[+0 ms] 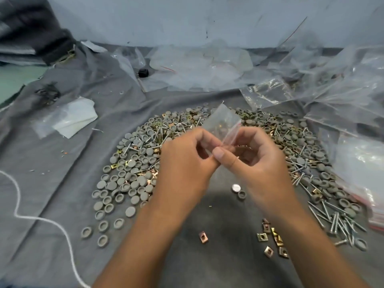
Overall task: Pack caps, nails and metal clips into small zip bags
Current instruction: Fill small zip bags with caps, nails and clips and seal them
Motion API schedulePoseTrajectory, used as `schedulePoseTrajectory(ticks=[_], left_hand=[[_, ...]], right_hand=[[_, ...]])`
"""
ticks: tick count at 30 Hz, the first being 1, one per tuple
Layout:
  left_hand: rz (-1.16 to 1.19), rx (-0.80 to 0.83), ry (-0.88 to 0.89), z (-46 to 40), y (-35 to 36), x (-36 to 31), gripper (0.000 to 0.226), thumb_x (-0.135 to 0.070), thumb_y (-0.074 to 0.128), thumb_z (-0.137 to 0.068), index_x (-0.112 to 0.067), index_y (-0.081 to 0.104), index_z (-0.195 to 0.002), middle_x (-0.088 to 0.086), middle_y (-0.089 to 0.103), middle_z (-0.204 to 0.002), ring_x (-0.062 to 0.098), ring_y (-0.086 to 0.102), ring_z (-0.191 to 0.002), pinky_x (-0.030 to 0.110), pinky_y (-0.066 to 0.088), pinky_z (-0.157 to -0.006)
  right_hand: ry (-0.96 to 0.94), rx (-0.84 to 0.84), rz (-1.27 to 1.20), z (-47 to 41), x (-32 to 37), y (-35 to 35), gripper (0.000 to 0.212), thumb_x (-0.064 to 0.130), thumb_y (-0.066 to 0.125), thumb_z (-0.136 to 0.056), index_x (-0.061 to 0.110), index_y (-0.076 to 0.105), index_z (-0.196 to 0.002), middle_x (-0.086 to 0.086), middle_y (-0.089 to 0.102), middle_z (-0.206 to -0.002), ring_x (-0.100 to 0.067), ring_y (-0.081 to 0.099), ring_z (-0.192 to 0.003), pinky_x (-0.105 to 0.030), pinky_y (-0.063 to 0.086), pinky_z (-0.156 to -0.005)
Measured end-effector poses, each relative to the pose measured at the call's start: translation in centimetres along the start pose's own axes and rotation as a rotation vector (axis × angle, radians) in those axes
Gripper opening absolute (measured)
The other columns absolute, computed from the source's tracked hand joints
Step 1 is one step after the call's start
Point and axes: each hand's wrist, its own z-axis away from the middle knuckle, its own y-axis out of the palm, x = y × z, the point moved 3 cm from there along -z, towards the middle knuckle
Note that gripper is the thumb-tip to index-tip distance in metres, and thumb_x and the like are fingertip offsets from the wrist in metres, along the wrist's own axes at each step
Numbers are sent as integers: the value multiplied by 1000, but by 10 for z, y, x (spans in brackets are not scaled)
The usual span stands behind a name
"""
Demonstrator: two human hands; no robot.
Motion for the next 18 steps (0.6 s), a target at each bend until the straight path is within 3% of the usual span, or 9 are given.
schedulePoseTrajectory(ticks=[3,8,12,15,18], left_hand=[[-51,27,51,2,7,-4,22,-27,84,-78,-33,63,-72,-17,65,-65,8,60,-60,15,41,-54],[210,199,-64,-1,11,3,17,-22,86,-78,-26,74,-89,-18,69,-71,-4,59,-59,8,41,-57],[364,263,-139,-3,12,4,13,-14,76,-88,-25,74,-95,-11,74,-76,-4,62,-62,8,43,-57],[238,146,-122,-2,11,5,21,-13,73,-91,-31,62,-93,-7,72,-83,5,67,-70,16,46,-60],[-39,10,82,2,8,-4,22,-4,66,-92,-25,61,-91,-10,65,-88,7,64,-80,26,52,-67]], right_hand=[[43,-12,-5,-3,0,-2,31,33,76,-79,15,69,-103,-2,77,-95,-16,76,-88,-24,60,-75],[120,-23,28,-6,-1,-16,23,39,64,-84,23,75,-96,2,78,-83,-6,71,-74,-21,59,-66],[173,-9,12,-8,-4,-28,16,24,60,-98,23,74,-106,5,78,-89,-4,70,-78,-17,54,-61],[164,-1,18,-7,-2,-28,16,15,64,-96,20,72,-109,5,79,-93,-4,72,-80,-16,55,-62],[103,-39,85,-2,-1,-20,31,4,68,-93,21,62,-117,9,79,-96,-7,74,-85,-20,57,-68]])
